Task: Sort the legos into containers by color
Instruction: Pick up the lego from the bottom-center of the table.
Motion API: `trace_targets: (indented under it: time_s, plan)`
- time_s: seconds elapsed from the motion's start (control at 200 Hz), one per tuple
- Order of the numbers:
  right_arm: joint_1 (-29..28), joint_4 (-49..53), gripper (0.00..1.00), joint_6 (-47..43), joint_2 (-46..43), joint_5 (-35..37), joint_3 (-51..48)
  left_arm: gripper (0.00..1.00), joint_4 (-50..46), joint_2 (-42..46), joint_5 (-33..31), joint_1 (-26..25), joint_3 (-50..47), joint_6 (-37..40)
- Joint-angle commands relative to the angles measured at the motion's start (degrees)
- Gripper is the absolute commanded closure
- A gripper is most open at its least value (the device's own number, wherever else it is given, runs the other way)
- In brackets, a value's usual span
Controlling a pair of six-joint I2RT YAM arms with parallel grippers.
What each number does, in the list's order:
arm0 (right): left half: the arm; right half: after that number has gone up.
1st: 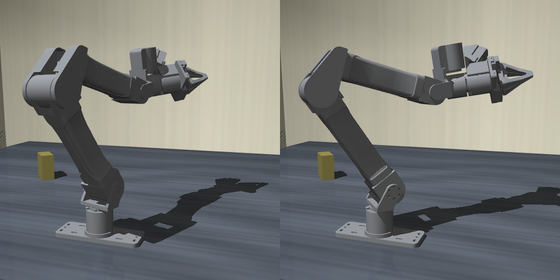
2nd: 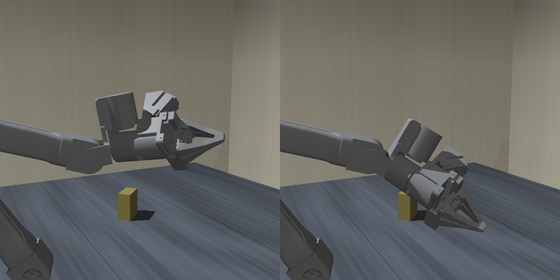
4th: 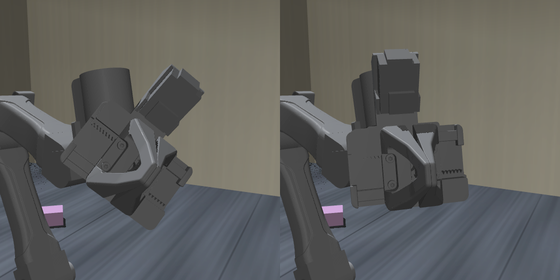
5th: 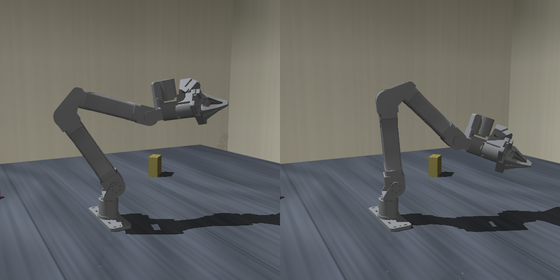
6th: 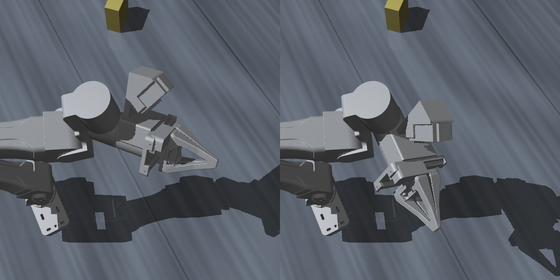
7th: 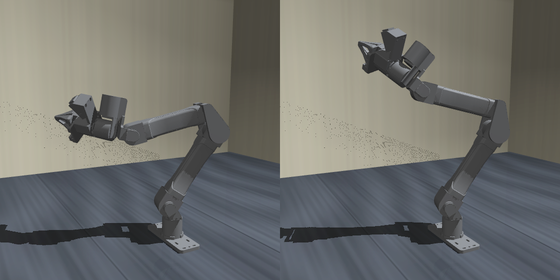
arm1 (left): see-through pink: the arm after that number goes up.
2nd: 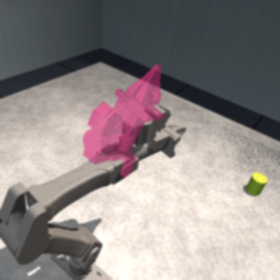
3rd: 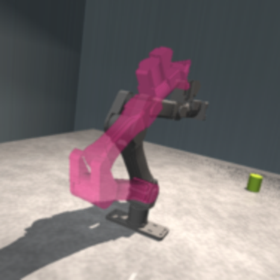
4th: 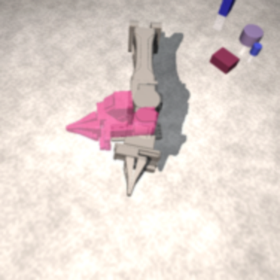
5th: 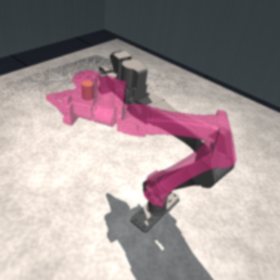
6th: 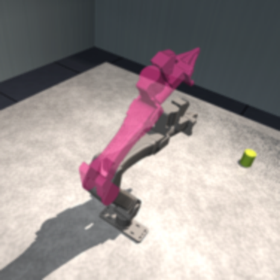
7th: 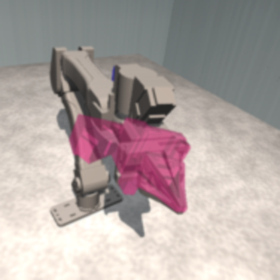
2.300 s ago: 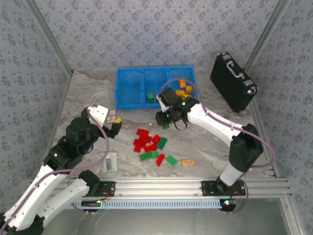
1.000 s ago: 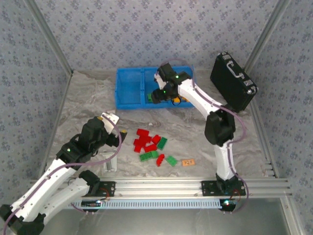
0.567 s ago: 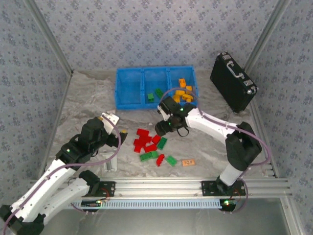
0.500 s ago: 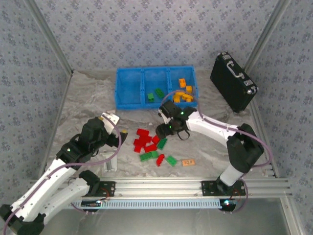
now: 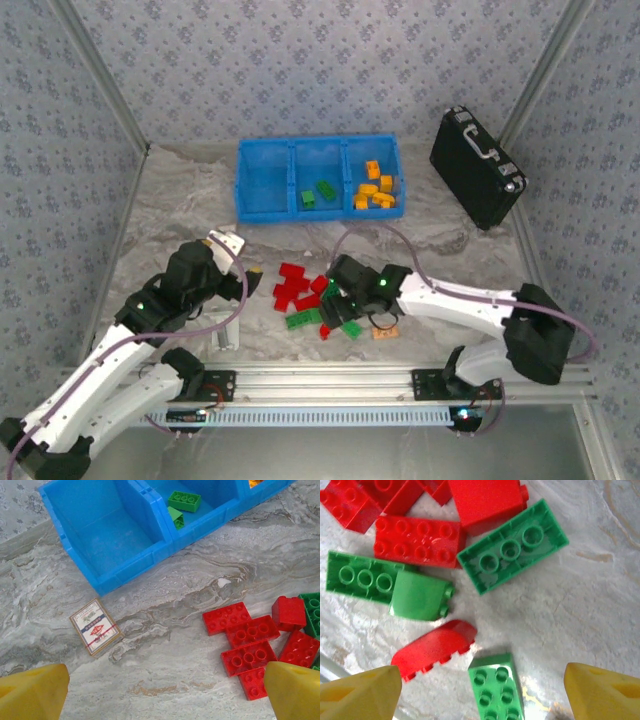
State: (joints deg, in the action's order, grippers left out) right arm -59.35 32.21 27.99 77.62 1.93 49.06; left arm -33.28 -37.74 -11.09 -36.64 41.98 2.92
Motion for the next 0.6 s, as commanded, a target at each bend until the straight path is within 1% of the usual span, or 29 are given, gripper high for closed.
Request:
trace_targets:
  time_s: [0.0,0.17,0.305,0.385,0.595]
  plan:
    - [-2.2,2.0,0.14,3.1,-2.9,5.3,-3.3,0.0,-0.1,0.8,1.2,0.3,1.2,-0.9]
    - [-4.2,0.3,0.15,5.4,-3.0,7.8,-8.3,0.0,-0.4,1.1,1.3,0.3,1.2,-1.0]
    - [-6.0,1.5,0.18,7.6,-1.9,14.2,-8.8,0.0,-0.3,1.1,1.3,0.3,1.2,-1.1]
    - [-7.2,2.0,0.2,9.1,-1.1,16.7,-8.6,0.0,0.0,0.8,1.2,0.4,1.1,-0.9]
    - [-9.3,1.0,0.23,9.5,2.8,17.3,-8.5,0.0,0.4,-0.7,1.5,0.3,1.3,-0.4]
